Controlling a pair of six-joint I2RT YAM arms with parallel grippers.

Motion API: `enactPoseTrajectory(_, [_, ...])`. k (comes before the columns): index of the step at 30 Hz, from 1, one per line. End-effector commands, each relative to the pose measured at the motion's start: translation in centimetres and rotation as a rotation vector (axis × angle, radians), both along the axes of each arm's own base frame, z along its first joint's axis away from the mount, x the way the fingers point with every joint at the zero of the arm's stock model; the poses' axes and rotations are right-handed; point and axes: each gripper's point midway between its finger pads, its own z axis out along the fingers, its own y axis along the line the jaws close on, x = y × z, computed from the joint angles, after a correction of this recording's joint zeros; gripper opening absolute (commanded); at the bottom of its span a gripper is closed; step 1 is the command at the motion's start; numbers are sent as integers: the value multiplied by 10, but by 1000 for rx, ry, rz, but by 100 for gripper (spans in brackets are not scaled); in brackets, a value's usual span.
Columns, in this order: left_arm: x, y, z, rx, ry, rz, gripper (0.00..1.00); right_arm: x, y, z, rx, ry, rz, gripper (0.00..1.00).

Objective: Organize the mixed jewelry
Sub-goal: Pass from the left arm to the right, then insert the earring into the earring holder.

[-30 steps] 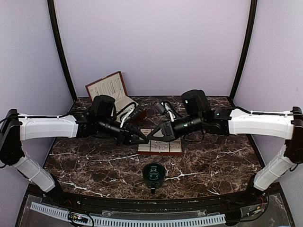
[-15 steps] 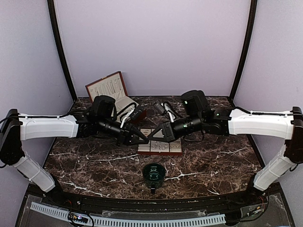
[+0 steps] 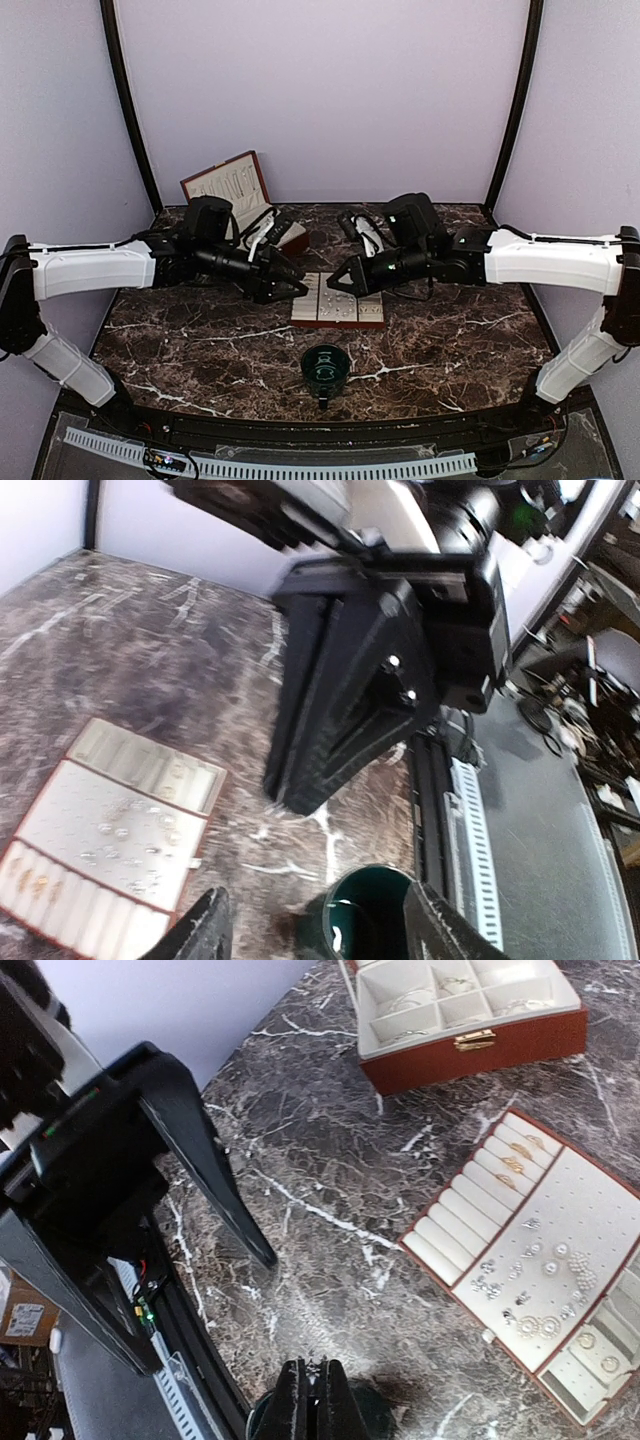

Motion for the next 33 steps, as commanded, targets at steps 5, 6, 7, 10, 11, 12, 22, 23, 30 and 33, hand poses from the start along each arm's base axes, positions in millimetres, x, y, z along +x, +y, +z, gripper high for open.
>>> enactPoseTrajectory(5, [80,56,18,22,-41,408,65,56,-45,-21,-110,-58,-230,0])
enactPoseTrajectory(6, [91,66,16,40,-37,470,66,63,-49,-27,-127,-60,-253,0])
enactPoseTrajectory(7, [101,76,13,60,-30,526,67,69,-54,-32,-141,-58,-270,0])
enactPoseTrajectory(10, [123,104,7,108,-12,661,68,83,-59,-46,-165,-56,-290,0])
enactPoseTrajectory(11, [129,112,7,119,-12,699,69,87,-60,-50,-173,-56,-290,0])
enactPoseTrajectory(12, [134,119,6,132,-13,732,70,91,-60,-54,-181,-56,-292,0])
enactPoseTrajectory(22, [144,138,8,185,-53,807,72,104,-48,-95,-226,-37,-228,0])
enactPoseTrajectory(23, [144,138,8,185,-51,806,72,104,-46,-99,-230,-31,-222,0])
enactPoseTrajectory(30, [143,135,5,186,-33,789,72,98,-31,-121,-284,-25,-179,0])
enactPoseTrajectory(33, [143,134,5,184,-30,787,72,98,-30,-127,-302,-27,-184,0])
